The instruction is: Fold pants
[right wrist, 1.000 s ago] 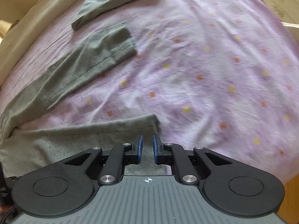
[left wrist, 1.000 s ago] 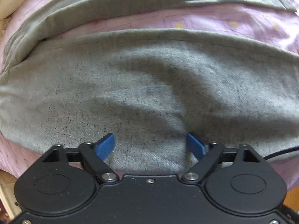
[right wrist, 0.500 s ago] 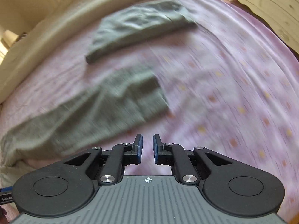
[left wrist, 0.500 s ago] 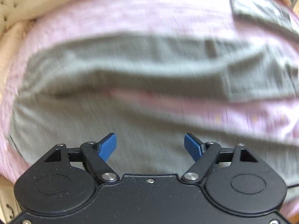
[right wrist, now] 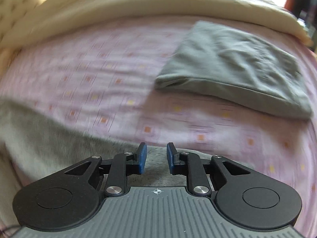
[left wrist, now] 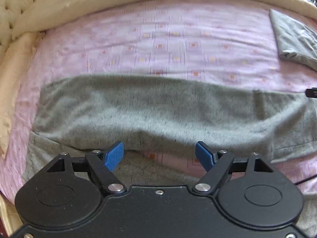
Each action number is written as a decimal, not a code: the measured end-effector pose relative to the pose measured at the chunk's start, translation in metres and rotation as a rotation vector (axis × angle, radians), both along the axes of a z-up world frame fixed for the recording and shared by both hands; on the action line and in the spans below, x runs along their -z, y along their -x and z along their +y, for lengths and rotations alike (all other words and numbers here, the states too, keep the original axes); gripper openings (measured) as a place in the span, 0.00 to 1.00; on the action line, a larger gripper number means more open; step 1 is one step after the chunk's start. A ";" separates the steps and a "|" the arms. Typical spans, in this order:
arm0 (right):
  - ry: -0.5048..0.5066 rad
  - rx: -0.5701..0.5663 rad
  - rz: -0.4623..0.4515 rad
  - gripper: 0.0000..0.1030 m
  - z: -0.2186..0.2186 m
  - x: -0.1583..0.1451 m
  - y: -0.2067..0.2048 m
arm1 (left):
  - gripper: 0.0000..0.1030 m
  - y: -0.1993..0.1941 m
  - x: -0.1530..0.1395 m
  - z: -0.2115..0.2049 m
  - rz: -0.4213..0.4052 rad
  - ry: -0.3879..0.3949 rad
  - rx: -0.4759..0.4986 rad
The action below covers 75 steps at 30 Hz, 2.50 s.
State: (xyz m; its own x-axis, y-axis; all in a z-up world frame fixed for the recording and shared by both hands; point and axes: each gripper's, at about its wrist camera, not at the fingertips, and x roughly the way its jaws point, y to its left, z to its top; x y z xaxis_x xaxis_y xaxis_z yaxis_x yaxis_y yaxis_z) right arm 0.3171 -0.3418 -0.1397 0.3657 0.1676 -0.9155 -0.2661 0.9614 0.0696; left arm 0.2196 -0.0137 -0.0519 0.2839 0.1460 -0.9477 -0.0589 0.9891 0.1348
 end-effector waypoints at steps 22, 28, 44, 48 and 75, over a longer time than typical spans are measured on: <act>0.042 -0.333 0.137 0.05 0.022 0.019 -0.012 | 0.78 -0.100 0.056 0.003 0.095 0.098 -0.041; 0.066 -0.370 -0.058 0.05 0.032 -0.021 0.066 | 0.78 -0.124 0.064 -0.008 0.099 0.135 -0.054; 0.008 -0.181 -0.104 0.05 0.058 -0.035 0.174 | 0.41 -0.120 0.112 -0.015 0.256 0.145 -0.134; 0.002 -0.111 -0.132 0.05 0.056 -0.047 0.193 | 0.18 -0.091 0.085 -0.014 0.218 0.156 -0.135; -0.378 1.111 -0.077 0.31 -0.043 0.006 0.320 | 0.16 0.077 0.074 -0.015 0.123 0.023 0.178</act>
State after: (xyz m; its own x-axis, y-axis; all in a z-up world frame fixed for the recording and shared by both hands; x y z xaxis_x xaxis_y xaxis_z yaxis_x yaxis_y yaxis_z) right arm -0.0028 -0.3844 -0.1454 0.5341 -0.0215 -0.8452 0.6893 0.5899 0.4206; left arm 0.1422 -0.0285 -0.1256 0.1855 0.0821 -0.9792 0.1326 0.9853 0.1077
